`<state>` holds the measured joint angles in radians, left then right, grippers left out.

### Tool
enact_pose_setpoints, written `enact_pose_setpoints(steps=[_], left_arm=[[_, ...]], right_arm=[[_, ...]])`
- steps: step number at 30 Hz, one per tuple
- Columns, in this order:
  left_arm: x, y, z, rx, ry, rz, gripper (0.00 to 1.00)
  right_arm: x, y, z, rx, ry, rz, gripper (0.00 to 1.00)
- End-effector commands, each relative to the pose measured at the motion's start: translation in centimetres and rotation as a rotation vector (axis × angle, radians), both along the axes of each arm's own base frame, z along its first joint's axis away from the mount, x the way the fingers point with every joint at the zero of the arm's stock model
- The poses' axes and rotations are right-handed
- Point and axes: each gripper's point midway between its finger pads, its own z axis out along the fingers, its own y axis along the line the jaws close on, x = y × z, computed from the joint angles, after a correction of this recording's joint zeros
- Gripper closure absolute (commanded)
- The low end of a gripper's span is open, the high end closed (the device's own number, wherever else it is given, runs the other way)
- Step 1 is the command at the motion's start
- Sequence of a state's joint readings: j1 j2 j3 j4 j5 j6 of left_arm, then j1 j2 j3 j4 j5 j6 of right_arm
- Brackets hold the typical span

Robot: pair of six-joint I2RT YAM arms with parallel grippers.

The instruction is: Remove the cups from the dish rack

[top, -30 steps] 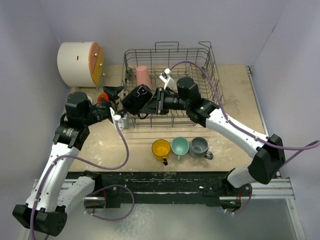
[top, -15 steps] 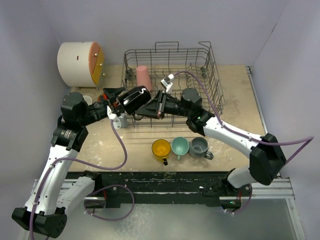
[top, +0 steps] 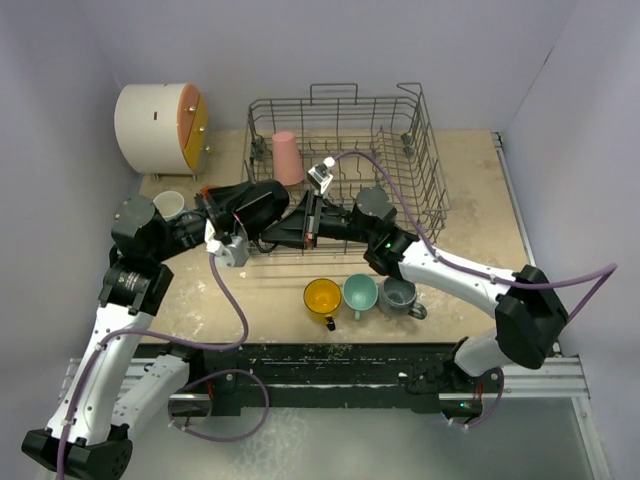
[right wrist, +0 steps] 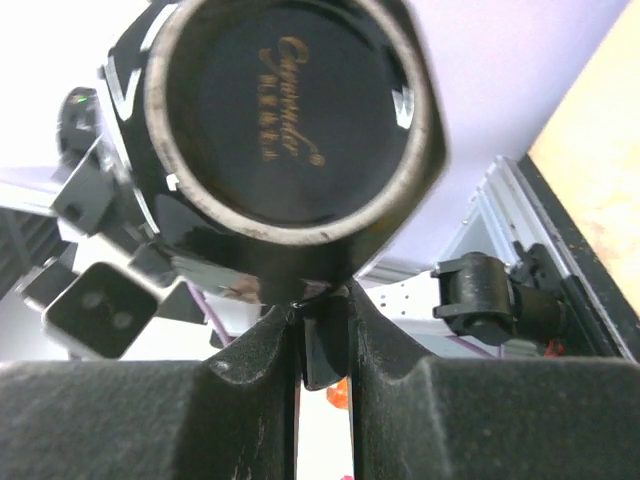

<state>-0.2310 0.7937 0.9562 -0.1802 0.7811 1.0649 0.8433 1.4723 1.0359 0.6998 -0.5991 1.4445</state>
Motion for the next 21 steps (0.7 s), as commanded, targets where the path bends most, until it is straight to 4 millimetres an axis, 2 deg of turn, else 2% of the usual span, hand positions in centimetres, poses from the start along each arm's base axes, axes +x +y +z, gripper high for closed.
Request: enact_pose_setpoints(steps=[1,2,4,6,9,14,18,21], left_arm=[[-0.1,-0.4,0.2,0.002,-0.021,-0.026,1.0],[-0.1,-0.4,0.2,0.002,-0.02,-0.025,1.0],[-0.2,-0.3,0.1,0.009,-0.01,-0.02,1.0],[-0.3,-0.2,-0.5,0.032,0.021,-0.02,1.0],[-0.7,0.0,-2.0,0.066,0.124,-0.016,1.0],[-2.2,0.2,-7.6,0.188,0.44,-0.051,1.0],[-2.8,0.7,-12.2,0.263,0.651,-0.037,1.0],[-3.0,0.6,-14.7,0.323,0.737,-0.019,1.0]], right_arm=[[-1.2,-2.2,5.4,0.112,-0.14,-0.021,0.73],[-0.8,-2.6,5.1,0.088,-0.148,-0.042,0.63],[0.6,-3.8,4.2,0.024,-0.164,-0.098,0.53],[2.3,-5.5,2.9,-0.067,-0.187,-0.167,0.44],[4.8,-8.9,1.7,-0.184,-0.206,-0.28,0.37],[8.3,-14.0,-0.3,-0.44,-0.263,-0.462,0.32],[9.2,-15.8,-1.1,-0.575,-0.3,-0.516,0.3],[9.9,-16.9,-1.5,-0.65,-0.318,-0.554,0.29]])
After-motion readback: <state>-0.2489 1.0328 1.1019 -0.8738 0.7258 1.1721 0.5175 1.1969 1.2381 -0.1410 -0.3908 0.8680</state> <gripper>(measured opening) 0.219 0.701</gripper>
